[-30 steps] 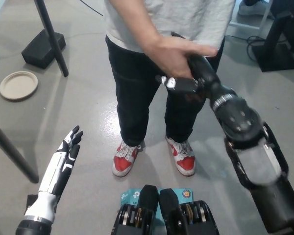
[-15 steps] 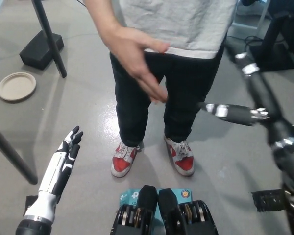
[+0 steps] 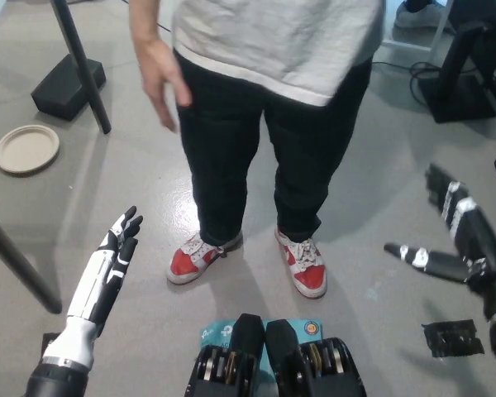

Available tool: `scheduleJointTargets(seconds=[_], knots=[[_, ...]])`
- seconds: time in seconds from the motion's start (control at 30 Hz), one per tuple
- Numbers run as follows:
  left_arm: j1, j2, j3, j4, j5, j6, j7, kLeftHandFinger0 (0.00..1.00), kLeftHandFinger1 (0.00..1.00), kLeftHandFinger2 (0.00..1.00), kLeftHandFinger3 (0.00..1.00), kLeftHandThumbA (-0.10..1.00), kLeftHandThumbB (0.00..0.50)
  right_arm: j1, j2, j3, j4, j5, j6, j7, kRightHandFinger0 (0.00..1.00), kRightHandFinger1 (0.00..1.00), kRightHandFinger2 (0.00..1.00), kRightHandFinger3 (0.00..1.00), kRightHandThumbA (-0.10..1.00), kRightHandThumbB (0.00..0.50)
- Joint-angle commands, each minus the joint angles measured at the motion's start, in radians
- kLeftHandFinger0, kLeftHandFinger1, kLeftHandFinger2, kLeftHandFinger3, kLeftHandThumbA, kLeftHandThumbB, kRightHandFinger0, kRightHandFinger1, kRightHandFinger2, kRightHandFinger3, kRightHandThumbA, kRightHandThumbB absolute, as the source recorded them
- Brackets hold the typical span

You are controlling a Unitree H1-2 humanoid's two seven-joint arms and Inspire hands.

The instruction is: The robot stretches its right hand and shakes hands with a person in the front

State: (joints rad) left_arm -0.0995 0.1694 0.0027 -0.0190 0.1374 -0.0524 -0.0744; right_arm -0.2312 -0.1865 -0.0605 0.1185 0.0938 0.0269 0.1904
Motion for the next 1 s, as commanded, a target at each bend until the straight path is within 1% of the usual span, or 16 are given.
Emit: scheduleJointTargets(seconds=[0.0,0.07,0.1,0.2,0.23,0.3,0.37,0.5,0.57,0.67,0.73,0.77,0.83,0.9,0.97], knots=[[0.003,0.009,0.000,-0.010,-0.011,-0.025,-0.001,1.00,1.00,1.00,1.00,1.00,0.042,-0.010,0.017,-0.012,0.044,0.094,-0.096,0.058,1.00,1.00,1.00,1.00,1.00,0.270],[0.018,0.004,-0.003,-0.014,-0.008,-0.026,0.001,1.00,1.00,1.00,1.00,1.00,0.051,0.004,0.013,-0.012,0.051,0.093,-0.112,0.063,1.00,1.00,1.00,1.00,1.00,0.247],[0.029,0.001,-0.007,-0.015,0.000,-0.033,0.005,1.00,1.00,1.00,1.00,1.00,0.049,0.014,0.010,-0.013,0.055,0.096,-0.118,0.067,1.00,1.00,1.00,1.00,1.00,0.257],[0.039,0.000,-0.008,-0.021,0.003,-0.031,0.006,1.00,1.00,1.00,1.00,1.00,0.035,0.020,0.006,-0.003,0.071,0.077,-0.141,0.062,1.00,1.00,1.00,1.00,1.00,0.216],[0.040,0.002,-0.009,-0.021,0.004,-0.032,0.005,1.00,1.00,1.00,1.00,1.00,0.034,0.022,0.007,-0.002,0.072,0.073,-0.146,0.060,1.00,1.00,1.00,1.00,1.00,0.213],[0.044,0.003,-0.009,-0.021,0.007,-0.031,0.007,1.00,1.00,1.00,1.00,1.00,0.049,0.031,0.009,0.001,0.065,0.066,-0.140,0.054,1.00,1.00,1.00,1.00,1.00,0.205],[0.045,0.005,-0.009,-0.022,0.010,-0.029,0.008,1.00,1.00,1.00,1.00,1.00,0.060,0.034,0.009,0.007,0.067,0.051,-0.143,0.047,1.00,1.00,1.00,1.00,1.00,0.233],[0.044,0.005,-0.005,-0.020,0.004,-0.031,0.007,1.00,1.00,1.00,1.00,1.00,0.050,0.031,0.013,0.011,0.074,0.052,-0.152,0.046,1.00,1.00,1.00,1.00,1.00,0.235],[0.043,0.009,-0.003,-0.025,0.005,-0.027,0.006,1.00,1.00,1.00,1.00,1.00,0.056,0.031,0.016,0.014,0.075,0.046,-0.167,0.041,1.00,1.00,1.00,1.00,1.00,0.236],[0.042,0.010,-0.002,-0.025,0.004,-0.028,0.007,1.00,1.00,1.00,1.00,1.00,0.052,0.029,0.013,0.017,0.067,0.043,-0.157,0.039,1.00,1.00,1.00,1.00,1.00,0.244],[0.042,0.013,-0.002,-0.028,0.013,-0.020,0.009,1.00,1.00,1.00,1.00,1.00,0.047,0.027,0.013,0.019,0.068,0.035,-0.160,0.033,1.00,1.00,1.00,1.00,1.00,0.262],[0.042,0.013,-0.002,-0.028,0.017,-0.017,0.010,1.00,1.00,1.00,1.00,1.00,0.058,0.027,0.012,0.020,0.069,0.033,-0.165,0.033,1.00,1.00,1.00,1.00,1.00,0.266],[0.041,0.012,-0.001,-0.029,0.012,-0.016,0.009,1.00,1.00,1.00,1.00,1.00,0.051,0.026,0.012,0.022,0.067,0.030,-0.162,0.031,1.00,1.00,1.00,1.00,1.00,0.280],[0.040,0.014,-0.002,-0.027,0.012,-0.020,0.006,1.00,1.00,1.00,1.00,1.00,0.047,0.022,0.004,0.030,0.081,0.013,-0.180,0.035,1.00,1.00,1.00,1.00,1.00,0.303],[0.041,0.012,-0.001,-0.027,0.013,-0.024,0.010,1.00,1.00,1.00,1.00,1.00,0.045,0.021,0.001,0.034,0.079,0.002,-0.182,0.031,1.00,1.00,1.00,1.00,1.00,0.307]])
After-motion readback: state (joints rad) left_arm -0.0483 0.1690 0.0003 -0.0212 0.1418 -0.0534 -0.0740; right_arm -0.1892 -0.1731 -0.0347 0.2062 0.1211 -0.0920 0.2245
